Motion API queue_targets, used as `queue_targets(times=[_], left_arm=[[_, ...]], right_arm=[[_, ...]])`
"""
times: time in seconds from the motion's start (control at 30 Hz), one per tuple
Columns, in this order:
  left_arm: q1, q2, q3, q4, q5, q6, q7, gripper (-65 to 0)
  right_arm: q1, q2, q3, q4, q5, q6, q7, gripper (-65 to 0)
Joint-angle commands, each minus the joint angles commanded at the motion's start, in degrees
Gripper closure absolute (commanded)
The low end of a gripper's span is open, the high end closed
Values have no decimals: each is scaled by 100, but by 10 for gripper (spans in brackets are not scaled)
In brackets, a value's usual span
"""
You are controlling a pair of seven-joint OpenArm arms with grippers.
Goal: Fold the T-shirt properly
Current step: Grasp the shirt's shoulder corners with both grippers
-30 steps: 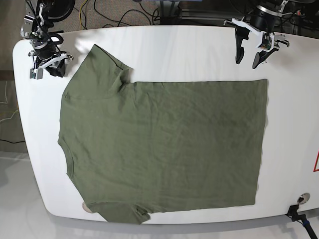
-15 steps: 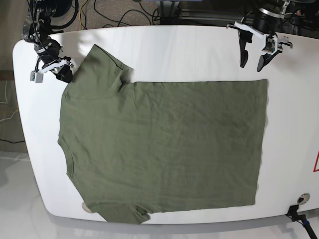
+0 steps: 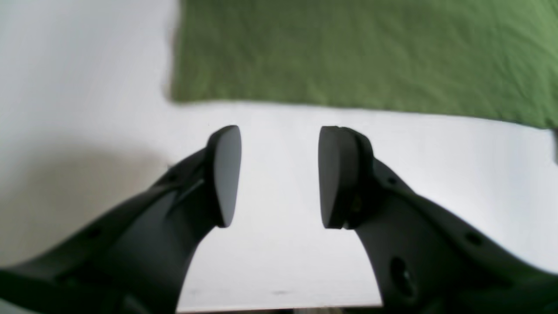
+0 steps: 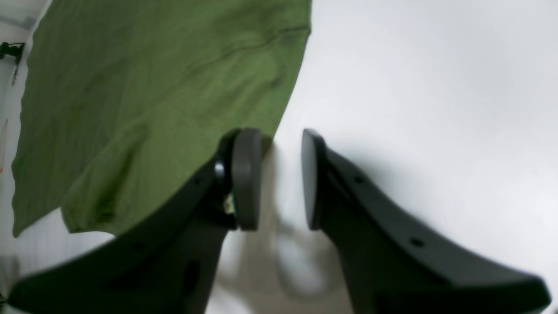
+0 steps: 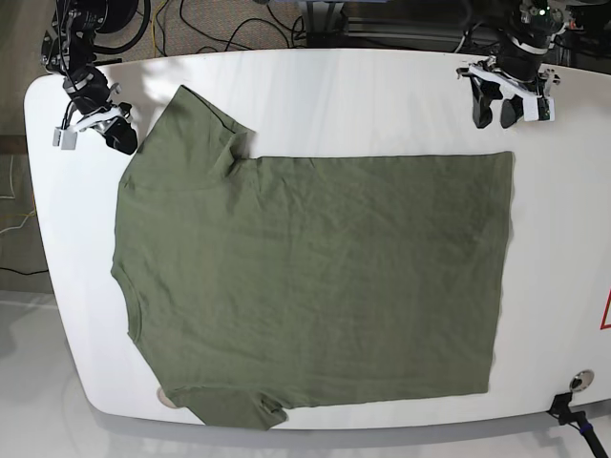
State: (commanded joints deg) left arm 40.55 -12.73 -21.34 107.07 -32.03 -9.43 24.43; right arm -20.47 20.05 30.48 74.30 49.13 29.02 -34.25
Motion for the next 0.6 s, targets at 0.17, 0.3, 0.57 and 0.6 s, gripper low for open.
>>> queue_targets(times=[0.17,0.3,0.57,0.6], left_arm=[[-845,-110,-583,-919,-558,17,1223,-289],[-1080,-119,-774,-1013,-802,6,1636,-288],[-1108,-130,-804,-1032,-790,35,1692,-290],[-1131,-138,-812,-1040,-783,37,1703,-290]], right_arm=[[-15,22,301,-63,168,-24,15,-98],[43,15,301,19,406,212,137,-87],[269,-60,137,22,301,227,38,-86],[296,-70,91,40,285,215,30,-90]])
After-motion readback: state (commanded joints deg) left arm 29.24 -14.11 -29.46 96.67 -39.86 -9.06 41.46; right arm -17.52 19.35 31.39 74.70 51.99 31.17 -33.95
